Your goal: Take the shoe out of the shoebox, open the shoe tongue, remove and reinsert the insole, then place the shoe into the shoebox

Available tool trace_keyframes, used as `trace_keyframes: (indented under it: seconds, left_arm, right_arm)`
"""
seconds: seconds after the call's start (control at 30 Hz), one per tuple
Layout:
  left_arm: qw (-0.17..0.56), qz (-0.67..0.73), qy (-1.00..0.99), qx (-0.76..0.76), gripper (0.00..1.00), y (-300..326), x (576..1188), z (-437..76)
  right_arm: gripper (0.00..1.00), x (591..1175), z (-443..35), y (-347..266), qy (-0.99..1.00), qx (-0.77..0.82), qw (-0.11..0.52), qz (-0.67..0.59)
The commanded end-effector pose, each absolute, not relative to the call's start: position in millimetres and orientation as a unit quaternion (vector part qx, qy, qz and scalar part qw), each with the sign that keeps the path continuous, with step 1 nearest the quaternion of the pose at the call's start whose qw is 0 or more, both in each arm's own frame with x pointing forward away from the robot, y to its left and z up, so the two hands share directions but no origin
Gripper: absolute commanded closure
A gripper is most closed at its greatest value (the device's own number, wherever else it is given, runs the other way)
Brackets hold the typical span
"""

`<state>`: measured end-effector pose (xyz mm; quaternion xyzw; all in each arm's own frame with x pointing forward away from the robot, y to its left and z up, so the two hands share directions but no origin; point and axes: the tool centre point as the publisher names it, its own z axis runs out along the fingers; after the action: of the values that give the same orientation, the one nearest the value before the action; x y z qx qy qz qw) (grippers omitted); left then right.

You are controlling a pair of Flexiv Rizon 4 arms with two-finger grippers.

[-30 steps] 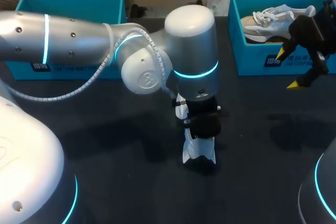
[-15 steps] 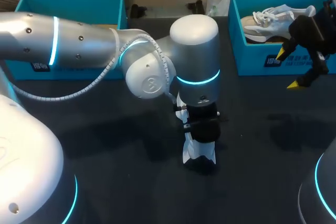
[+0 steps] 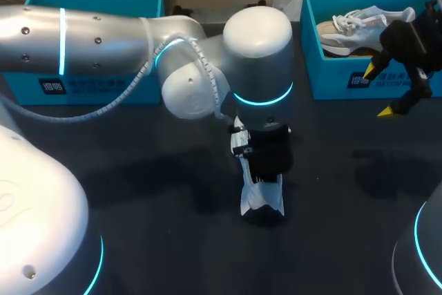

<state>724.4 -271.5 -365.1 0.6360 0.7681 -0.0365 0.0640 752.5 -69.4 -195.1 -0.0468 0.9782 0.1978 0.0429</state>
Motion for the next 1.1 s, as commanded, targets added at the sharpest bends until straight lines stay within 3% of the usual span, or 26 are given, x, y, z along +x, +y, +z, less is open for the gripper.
trace_keyframes:
  seconds: [0.03,0.23,0.27,0.33,0.37,1.1]
  left_arm:
    - [0.089,-0.015,0.772,0.629,1.0,-264.6,731.5,-357.4]
    - [0.106,0.003,0.778,0.619,1.0,-263.4,748.7,-355.6]
    - [0.107,0.006,0.779,0.617,0.89,-263.8,750.7,-355.9]
    - [0.102,0.011,0.773,0.626,0.12,-263.8,751.9,-355.8]
    - [0.099,0.013,0.771,0.629,0.0,-263.5,752.0,-355.7]
    - [0.033,0.038,0.726,0.686,0.0,-252.8,747.9,-355.2]
  right_arm:
    - [0.0,753.4,-196.0,-69.3,0.978,-0.047,0.042,0.197]
    - [0.0,753.4,-196.0,-69.3,0.978,-0.047,0.042,0.197]
    - [0.0,753.4,-196.0,-69.3,0.978,-0.047,0.042,0.197]
    - [0.0,753.4,-196.0,-69.3,0.978,-0.047,0.042,0.197]
    - [0.0,753.4,-196.0,-69.3,0.978,-0.047,0.042,0.197]
    - [0.0,753.4,-196.0,-69.3,0.978,-0.047,0.042,0.197]
